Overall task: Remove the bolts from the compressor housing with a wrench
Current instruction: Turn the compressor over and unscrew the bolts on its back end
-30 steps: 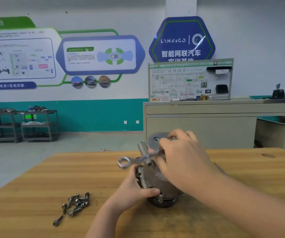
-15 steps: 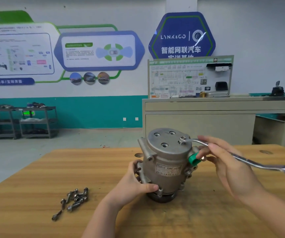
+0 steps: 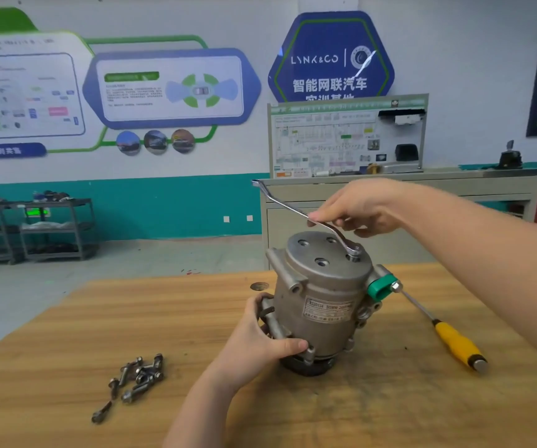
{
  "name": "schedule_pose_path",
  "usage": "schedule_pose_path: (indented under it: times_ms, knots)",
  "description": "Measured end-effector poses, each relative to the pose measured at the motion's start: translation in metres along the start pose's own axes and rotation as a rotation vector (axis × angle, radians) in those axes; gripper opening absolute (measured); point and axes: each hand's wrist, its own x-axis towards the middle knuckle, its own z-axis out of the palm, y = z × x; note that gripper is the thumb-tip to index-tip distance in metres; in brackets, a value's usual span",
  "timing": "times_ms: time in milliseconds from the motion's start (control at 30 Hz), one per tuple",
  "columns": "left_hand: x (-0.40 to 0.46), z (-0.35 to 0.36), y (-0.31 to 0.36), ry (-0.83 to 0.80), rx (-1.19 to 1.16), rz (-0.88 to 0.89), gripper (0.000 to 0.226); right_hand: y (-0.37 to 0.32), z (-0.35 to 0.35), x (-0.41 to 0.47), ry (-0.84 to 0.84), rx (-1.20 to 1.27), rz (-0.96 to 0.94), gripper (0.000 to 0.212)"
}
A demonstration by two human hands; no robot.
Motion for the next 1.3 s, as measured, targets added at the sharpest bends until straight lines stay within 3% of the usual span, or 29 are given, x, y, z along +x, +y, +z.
schedule_pose_path:
  times_ms: [167,300,400,500,567,733,900,1000,1100,1233,1300]
  knots:
    - [-0.004,-0.006,0.002,0.005,0.056,-0.005,0.102,0.0,0.024,-0.03,0.065,-0.259,-0.356,0.018]
    - [-0.006,-0.007,0.001,-0.01,0.057,0.006,0.088,0.031,0.05,-0.062,0.242,-0.539,-0.525,0.048]
    - [-0.006,-0.007,0.001,-0.015,0.044,0.0,0.092,0.06,0.054,-0.074,0.402,-0.613,-0.668,0.054]
    - [-0.005,-0.008,0.0,-0.012,0.029,-0.01,0.101,0.088,0.042,-0.076,0.466,-0.465,-0.756,0.046]
    - [-0.005,-0.007,0.0,-0.016,0.022,-0.014,0.101,0.103,0.037,-0.073,0.442,-0.24,-0.735,0.037]
    - [-0.004,-0.004,0.003,-0.027,0.019,-0.003,0.092,0.123,0.039,-0.054,0.437,0.369,-0.591,0.029]
    - [-0.002,-0.004,0.002,-0.02,0.004,-0.004,0.095,0.122,0.039,-0.025,0.422,0.899,-0.31,0.016]
    - [0.0,-0.005,0.0,-0.007,0.006,0.0,0.092,0.11,0.029,-0.01,0.352,1.001,-0.194,0.012]
    - [0.001,-0.005,0.001,0.001,0.045,-0.008,0.107,0.101,0.02,-0.001,0.175,1.083,-0.148,0.016]
    - [0.002,-0.003,-0.001,-0.008,0.032,0.001,0.094,0.107,0.023,0.005,0.103,1.2,-0.215,0.016]
    - [0.003,-0.002,-0.003,-0.001,0.012,0.006,0.093,0.113,0.029,0.005,0.145,1.261,-0.293,0.018]
